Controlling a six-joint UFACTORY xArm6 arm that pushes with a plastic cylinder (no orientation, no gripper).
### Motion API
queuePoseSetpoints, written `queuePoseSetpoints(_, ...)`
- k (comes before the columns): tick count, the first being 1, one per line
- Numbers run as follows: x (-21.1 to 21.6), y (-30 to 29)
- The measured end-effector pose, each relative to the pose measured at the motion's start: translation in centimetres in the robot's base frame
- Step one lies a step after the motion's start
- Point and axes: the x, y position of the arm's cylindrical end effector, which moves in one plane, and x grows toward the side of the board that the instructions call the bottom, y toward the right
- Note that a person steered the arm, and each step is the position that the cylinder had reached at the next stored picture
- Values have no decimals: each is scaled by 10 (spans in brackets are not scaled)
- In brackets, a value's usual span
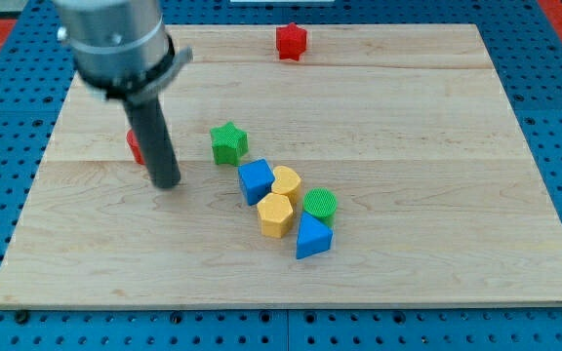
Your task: Push red circle above the green star
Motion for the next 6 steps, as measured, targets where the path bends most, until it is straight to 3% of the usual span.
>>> queuePoseSetpoints(1, -18, -56)
queuePoseSetpoints(3, -115, -34)
queuePoseSetpoints(4, -133, 5)
queuePoseSetpoints(6, -121, 57)
